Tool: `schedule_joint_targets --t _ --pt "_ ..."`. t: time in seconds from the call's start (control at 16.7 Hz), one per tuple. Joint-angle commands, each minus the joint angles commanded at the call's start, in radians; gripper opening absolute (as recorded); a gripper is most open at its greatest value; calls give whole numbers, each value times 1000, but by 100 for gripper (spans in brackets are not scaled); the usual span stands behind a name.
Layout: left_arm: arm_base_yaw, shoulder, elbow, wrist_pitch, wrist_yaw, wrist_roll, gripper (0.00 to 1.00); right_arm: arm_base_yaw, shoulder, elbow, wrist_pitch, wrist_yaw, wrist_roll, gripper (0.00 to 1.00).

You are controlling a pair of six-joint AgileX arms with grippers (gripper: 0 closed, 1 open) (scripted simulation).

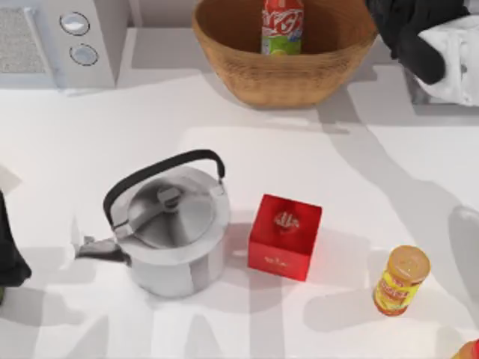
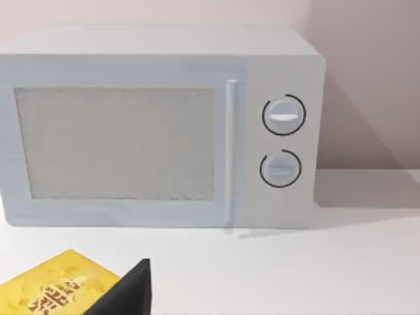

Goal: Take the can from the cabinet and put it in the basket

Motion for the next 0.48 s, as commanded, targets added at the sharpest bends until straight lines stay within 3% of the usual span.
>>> schedule_joint_targets --t 0.48 --pt "0 0 0 0 0 0 100 -195 -783 -674 -164 -255 2 100"
